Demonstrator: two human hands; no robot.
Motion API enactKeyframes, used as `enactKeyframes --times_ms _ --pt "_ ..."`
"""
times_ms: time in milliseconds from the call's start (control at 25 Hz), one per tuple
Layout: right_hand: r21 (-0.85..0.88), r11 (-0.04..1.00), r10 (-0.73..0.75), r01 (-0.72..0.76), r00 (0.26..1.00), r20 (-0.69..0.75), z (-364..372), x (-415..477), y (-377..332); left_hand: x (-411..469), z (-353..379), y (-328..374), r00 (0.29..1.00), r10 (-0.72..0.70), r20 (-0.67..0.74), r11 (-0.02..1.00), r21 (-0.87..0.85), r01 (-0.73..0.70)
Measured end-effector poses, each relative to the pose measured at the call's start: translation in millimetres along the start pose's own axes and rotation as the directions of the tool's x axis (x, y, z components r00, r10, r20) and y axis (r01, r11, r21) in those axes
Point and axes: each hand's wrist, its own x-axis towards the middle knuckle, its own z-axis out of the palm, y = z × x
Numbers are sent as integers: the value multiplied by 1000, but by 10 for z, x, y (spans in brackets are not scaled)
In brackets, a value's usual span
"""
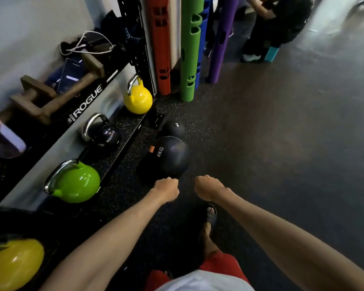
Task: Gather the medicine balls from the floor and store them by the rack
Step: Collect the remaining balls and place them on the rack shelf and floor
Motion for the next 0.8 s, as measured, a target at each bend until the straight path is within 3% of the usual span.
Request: enactKeyframes --times_ms 360,800 --pt "-34 987 -153 159 979 135 -803 1616 385 1392 -620 75 970 -237 60 949 -200 245" --pt "-88 970 -185 227 921 342 -904 3595 426 3018 -360 -497 899 -353 258 810 -397 432"
